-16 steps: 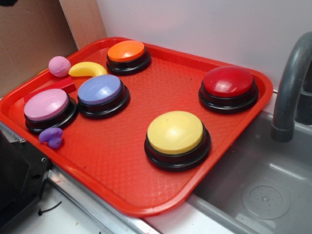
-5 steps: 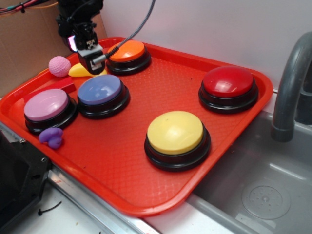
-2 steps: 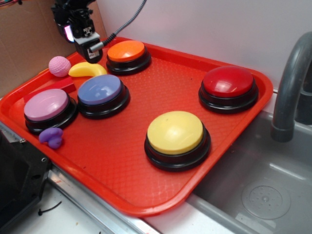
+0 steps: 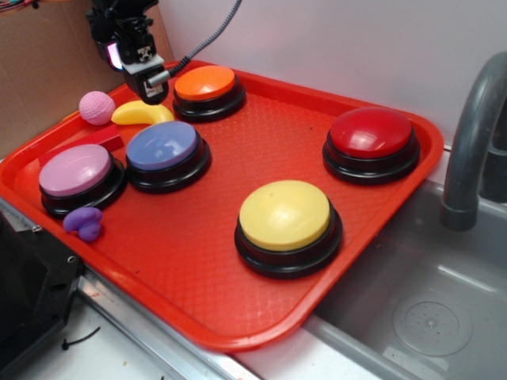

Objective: Push the purple button.

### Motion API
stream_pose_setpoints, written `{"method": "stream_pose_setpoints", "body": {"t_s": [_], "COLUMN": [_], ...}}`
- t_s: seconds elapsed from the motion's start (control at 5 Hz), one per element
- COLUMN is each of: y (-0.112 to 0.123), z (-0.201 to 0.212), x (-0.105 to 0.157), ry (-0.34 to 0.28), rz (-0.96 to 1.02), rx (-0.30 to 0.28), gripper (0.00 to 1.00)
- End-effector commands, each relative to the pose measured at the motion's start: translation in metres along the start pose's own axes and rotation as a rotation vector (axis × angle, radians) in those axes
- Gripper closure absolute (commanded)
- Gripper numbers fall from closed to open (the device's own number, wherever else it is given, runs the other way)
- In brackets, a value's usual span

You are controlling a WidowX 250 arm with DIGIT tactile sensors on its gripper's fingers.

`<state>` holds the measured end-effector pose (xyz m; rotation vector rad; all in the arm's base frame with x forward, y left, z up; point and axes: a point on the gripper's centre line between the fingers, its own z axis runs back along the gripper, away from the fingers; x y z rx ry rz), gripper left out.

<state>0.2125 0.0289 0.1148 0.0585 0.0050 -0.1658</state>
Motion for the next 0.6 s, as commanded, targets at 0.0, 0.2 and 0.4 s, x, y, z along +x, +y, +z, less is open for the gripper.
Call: {"method": "stream_pose_setpoints", "body": {"t_s": [0.0,0.2,0.4], "y": [0.006,0.004,0.002], "z": [0.047,0.06,0.067], "x": [-0.004,-0.007,-0.011], "ry": [-0.064,-0.079,-0.076], "rz": [0.058,0.064,0.085], "rx": [0.016,0.024,0.05], "gripper": [0.0,0.0,0.0]}}
